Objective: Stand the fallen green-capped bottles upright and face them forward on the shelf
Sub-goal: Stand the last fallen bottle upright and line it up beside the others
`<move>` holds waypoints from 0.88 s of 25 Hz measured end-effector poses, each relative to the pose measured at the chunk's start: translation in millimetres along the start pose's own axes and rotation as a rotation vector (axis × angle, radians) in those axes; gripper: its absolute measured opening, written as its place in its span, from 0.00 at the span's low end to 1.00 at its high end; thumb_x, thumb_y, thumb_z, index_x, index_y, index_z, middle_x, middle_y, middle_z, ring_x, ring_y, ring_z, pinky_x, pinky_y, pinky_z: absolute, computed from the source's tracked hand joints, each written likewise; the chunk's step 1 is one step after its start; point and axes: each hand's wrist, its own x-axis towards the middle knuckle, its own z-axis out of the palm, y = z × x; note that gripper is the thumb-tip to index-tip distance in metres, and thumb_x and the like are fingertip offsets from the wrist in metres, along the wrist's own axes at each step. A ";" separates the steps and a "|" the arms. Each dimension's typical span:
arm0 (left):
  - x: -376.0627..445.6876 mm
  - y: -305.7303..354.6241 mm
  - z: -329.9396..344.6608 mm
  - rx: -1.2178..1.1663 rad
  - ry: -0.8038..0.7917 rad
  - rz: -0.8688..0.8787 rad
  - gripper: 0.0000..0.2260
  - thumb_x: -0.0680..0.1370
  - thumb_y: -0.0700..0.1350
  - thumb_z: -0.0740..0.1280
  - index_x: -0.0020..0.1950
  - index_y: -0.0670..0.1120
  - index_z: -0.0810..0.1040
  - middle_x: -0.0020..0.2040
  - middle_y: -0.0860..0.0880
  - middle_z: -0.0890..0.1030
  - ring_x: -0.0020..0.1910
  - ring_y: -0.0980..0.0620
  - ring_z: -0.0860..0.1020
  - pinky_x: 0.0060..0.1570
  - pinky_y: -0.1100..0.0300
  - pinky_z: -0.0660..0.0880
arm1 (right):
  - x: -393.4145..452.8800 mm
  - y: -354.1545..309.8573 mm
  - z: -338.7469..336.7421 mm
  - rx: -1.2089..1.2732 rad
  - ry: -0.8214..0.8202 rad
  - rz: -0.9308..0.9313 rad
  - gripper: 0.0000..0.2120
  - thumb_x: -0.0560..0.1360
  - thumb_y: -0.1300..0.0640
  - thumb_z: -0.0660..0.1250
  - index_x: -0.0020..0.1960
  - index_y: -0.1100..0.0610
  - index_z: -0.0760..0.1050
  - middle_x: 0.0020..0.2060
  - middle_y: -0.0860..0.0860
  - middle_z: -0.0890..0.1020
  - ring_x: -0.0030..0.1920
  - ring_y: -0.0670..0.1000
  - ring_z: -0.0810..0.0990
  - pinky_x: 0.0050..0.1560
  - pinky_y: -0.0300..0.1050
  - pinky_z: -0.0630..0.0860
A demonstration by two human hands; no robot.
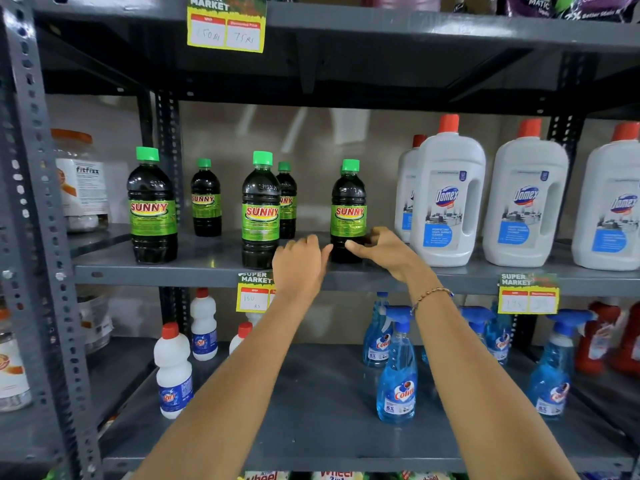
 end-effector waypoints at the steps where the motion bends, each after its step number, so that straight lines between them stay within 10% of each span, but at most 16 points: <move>1: 14.0 -0.8 -4.1 -0.061 -0.100 -0.039 0.19 0.79 0.57 0.61 0.55 0.41 0.74 0.49 0.41 0.81 0.51 0.40 0.79 0.44 0.51 0.72 | -0.5 -0.6 -1.5 0.049 0.016 0.012 0.39 0.70 0.53 0.74 0.73 0.65 0.58 0.64 0.55 0.74 0.63 0.51 0.74 0.61 0.44 0.71; 6: 54.6 -4.1 14.3 -0.636 -0.520 -0.163 0.25 0.73 0.51 0.72 0.63 0.39 0.71 0.60 0.44 0.77 0.61 0.44 0.75 0.59 0.51 0.73 | 2.3 0.1 2.1 0.046 0.074 -0.002 0.26 0.75 0.64 0.67 0.71 0.64 0.64 0.66 0.61 0.75 0.65 0.57 0.74 0.68 0.51 0.70; 22: 19.8 -8.6 -13.5 -0.985 -0.391 -0.166 0.23 0.66 0.47 0.79 0.59 0.43 0.80 0.53 0.44 0.83 0.50 0.52 0.81 0.56 0.60 0.76 | -34.6 -4.8 -8.5 0.118 0.026 -0.039 0.22 0.75 0.64 0.67 0.68 0.62 0.68 0.62 0.59 0.78 0.59 0.54 0.78 0.57 0.48 0.78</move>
